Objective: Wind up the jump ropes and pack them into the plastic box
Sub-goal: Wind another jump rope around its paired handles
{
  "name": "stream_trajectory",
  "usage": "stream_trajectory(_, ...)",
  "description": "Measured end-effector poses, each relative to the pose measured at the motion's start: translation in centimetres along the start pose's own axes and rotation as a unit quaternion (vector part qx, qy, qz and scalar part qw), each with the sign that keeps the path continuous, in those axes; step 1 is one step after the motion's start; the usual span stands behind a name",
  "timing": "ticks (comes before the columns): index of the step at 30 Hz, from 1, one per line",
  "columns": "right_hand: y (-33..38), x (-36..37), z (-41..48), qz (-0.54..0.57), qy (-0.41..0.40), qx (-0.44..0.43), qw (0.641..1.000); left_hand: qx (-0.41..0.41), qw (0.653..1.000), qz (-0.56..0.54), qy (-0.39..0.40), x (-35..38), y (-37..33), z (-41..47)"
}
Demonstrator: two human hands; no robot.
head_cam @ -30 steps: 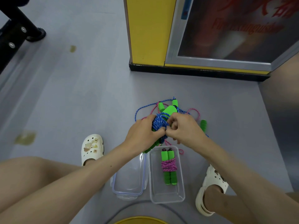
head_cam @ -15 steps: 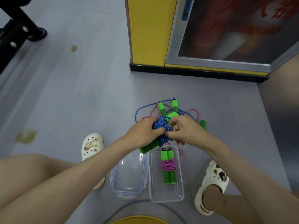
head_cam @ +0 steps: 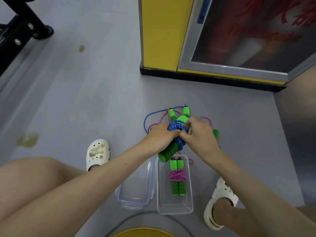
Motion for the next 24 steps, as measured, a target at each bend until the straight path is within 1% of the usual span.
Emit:
stream_trajectory(3,0.1,-0.3,0.0,-0.046,-0.02,0.003,0.999,-0.002,1.0,0.015,-0.011,0.0,-0.2,-0.1)
stream_trajectory(6,0.0,-0.1,0.2,-0.089,0.016,0.016,0.996,0.003,1.0,0.025,-0.017,0.2,-0.1,-0.4)
stream_trajectory(9,0.0,-0.2,0.3,-0.073,0.016,0.015,0.997,0.012,0.999,0.041,-0.026,-0.4,-0.3,-0.5)
stream_trajectory(11,-0.1,-0.2,0.6,-0.049,0.019,-0.012,0.999,0.012,0.999,0.046,-0.025,-0.8,-0.4,-0.5)
stream_trajectory(14,-0.4,0.0,0.7,-0.015,0.049,-0.04,0.998,0.0,1.0,0.004,-0.017,-1.4,-0.5,-0.5)
stream_trajectory(16,-0.4,0.0,0.5,-0.016,0.061,-0.05,0.997,-0.005,1.0,-0.018,-0.014,-2.0,-0.4,-0.4)
stream_trajectory(21,-0.7,-0.9,0.4,-0.129,0.073,-0.078,0.986,-0.006,0.999,-0.007,0.039,-1.7,-0.1,-0.5)
stream_trajectory(24,-0.3,-0.6,0.0,-0.177,0.096,-0.101,0.974,0.0,0.998,0.025,0.052,-1.3,0.1,-0.7)
Point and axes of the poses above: each hand's wrist, its own z-axis towards the middle knuckle, its own x-axis out of the palm, y = z × x, the point moved 5 cm from there along z, towards the middle knuckle, and after that the axes turned 11 degrees about y, right-handed, at the moved point
